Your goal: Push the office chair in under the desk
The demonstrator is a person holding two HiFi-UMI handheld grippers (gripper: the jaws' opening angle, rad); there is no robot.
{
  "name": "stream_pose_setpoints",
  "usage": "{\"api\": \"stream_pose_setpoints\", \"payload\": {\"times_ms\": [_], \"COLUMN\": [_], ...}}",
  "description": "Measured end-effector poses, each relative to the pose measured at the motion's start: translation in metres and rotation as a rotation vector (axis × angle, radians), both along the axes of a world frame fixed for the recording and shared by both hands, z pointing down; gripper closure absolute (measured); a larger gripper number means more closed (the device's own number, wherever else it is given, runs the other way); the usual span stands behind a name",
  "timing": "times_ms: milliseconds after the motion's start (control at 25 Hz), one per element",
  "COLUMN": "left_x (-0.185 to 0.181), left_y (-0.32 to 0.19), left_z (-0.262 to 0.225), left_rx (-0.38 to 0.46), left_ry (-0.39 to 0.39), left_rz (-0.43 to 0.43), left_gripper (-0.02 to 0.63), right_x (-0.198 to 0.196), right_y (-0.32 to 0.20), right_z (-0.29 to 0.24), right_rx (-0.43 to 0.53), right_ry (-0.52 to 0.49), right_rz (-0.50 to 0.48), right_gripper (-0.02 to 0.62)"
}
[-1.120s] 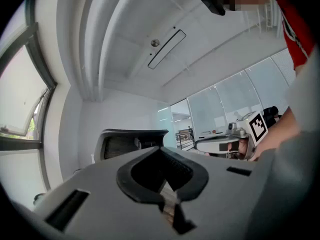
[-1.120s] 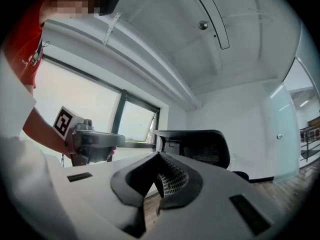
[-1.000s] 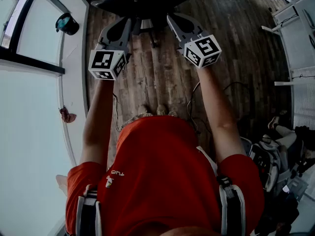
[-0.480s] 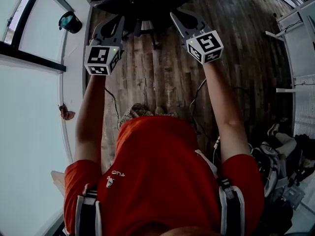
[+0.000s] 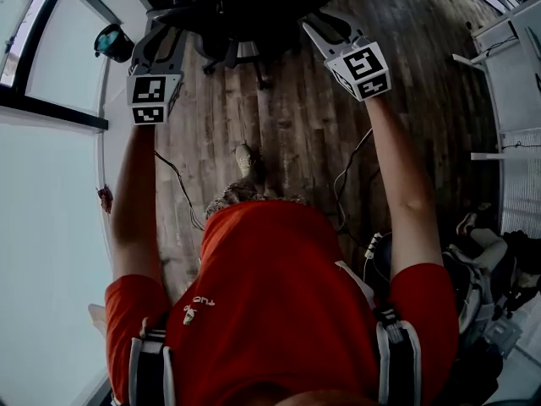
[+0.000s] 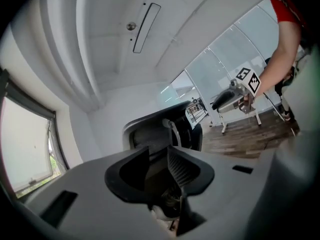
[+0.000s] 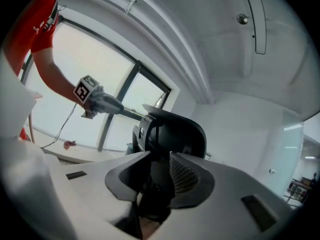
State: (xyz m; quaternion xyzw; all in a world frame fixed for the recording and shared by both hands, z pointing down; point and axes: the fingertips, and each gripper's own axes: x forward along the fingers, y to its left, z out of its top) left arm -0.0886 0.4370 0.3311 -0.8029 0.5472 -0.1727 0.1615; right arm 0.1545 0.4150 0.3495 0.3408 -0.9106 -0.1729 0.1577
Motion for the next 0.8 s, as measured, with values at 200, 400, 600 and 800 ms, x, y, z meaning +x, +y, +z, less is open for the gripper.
{"api": "stream_pose_setpoints", "payload": {"times_ms": [200, 400, 600, 800], "left_x": [-0.025, -0.044, -0.066, -0.080], "left_y": [-0.034, -0.068, -0.101, -0.127], "left_z": [0.018, 0.034, 0.055, 0.078], "left_rx": [-0.034, -0.073, -0.139, -0.213], "left_ry": [-0.148, -0.259, -0.413, -0.591], "left_rz": [-0.010, 0.004, 0.004, 0.035], "left_gripper": [0.429, 0.394, 0.356, 0.337], "right_x": [0.009, 0.017, 0.029, 0.030], "right_y": [-0.040, -0.080, -0.115, -0.140], "right_z": [0.018, 0.035, 0.055, 0.072], "right_rx": [-0.032, -0.045, -0.062, -0.073], "right_ry": [0.124, 0.252, 0.423, 0.584], "right_rz": [0.022, 0.041, 0.068, 0.046], "right_gripper": [0.417, 0.370, 0.339, 0.324]}}
